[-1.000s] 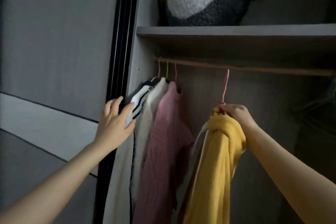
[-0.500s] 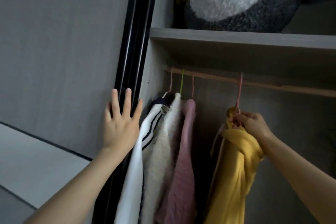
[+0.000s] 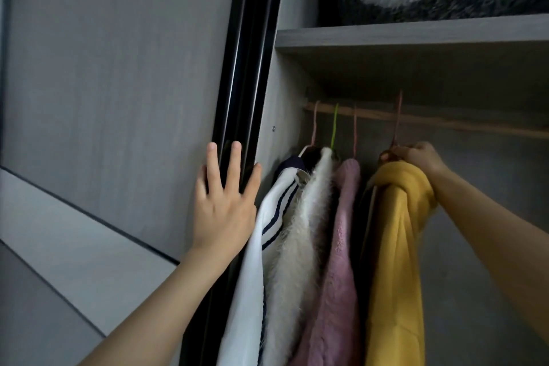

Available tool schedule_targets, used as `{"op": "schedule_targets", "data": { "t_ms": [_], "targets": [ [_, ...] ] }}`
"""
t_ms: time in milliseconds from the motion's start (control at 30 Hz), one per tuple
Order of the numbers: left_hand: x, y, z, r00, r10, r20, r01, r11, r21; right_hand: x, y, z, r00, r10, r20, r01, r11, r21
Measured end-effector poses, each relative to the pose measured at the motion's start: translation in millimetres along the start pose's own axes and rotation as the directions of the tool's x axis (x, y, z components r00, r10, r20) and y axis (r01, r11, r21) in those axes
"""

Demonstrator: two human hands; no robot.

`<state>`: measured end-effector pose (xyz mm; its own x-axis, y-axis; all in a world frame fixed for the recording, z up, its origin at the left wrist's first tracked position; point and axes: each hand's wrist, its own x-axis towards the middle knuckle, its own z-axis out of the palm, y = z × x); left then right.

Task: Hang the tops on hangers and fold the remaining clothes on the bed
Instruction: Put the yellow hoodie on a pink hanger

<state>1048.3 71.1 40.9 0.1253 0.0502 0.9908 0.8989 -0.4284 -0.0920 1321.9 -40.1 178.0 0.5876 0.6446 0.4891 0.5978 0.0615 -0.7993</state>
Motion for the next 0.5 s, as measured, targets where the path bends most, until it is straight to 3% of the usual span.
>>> {"op": "schedule_targets", "data": {
  "t_ms": [133, 500],
  "targets": [
    [-0.4, 0.4, 1.4, 1.000, -0.012, -0.019, 0.012, 0.999, 0.040, 20.9, 29.7, 34.8, 0.995, 0.066, 0.081, -0.062, 0.997, -0.048],
    [0.4, -2.7, 0.9, 1.000, -0.020, -0.003, 0.020, 0.998, 0.053, 16.5, 35.6, 64.4, 1.000, 0.029, 0.010, -0.029, 0.999, -0.045]
  ]
}}
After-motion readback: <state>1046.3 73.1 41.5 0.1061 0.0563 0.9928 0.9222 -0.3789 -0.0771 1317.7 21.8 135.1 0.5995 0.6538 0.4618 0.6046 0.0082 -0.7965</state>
